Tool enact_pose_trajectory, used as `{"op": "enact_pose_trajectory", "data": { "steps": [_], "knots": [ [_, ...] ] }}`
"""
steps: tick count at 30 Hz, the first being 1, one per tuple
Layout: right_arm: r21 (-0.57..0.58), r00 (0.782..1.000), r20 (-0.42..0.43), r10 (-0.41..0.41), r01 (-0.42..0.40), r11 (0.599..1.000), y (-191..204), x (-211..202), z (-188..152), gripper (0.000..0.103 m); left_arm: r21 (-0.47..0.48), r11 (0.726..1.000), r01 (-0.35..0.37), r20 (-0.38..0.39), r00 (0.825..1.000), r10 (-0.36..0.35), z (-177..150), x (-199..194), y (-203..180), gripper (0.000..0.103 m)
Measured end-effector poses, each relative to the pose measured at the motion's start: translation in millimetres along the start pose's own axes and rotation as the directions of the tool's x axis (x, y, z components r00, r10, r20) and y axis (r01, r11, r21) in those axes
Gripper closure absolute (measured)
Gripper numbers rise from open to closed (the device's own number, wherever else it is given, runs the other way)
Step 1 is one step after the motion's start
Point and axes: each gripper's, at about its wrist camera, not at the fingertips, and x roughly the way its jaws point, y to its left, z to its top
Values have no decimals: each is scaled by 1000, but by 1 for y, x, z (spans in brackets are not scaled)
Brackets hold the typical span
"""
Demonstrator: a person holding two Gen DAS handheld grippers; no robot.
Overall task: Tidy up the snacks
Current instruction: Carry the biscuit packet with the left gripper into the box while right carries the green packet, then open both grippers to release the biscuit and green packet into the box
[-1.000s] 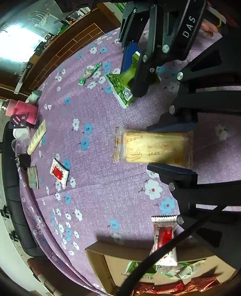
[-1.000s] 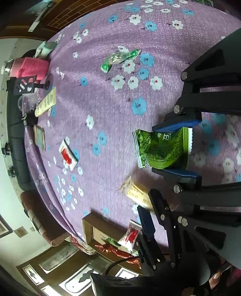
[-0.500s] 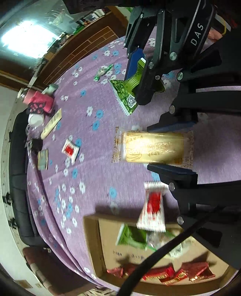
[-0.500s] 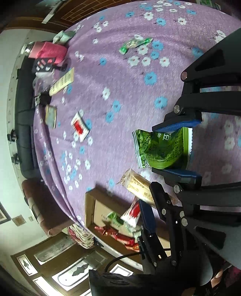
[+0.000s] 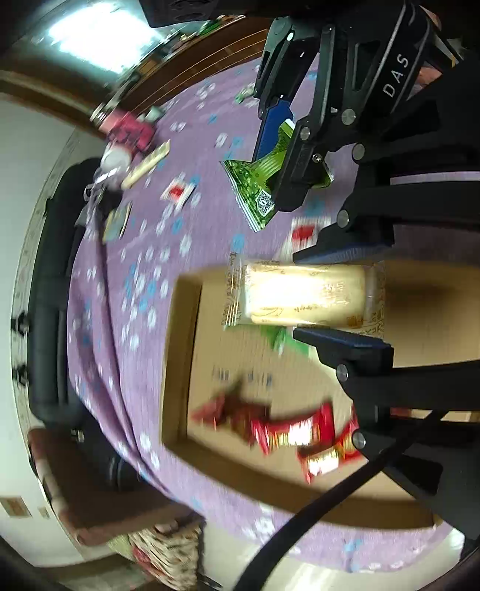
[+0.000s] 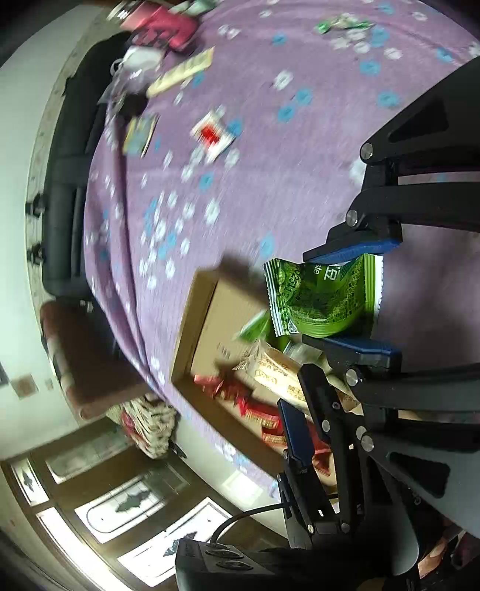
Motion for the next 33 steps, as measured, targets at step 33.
{"op": "enact_pose_trajectory", "data": {
  "steps": [33],
  "knots": [
    [-33,995,-95,-38,35,999,44,91,59,68,-111,984,-140,-55,989,135,38,37,92,67]
  ]
}}
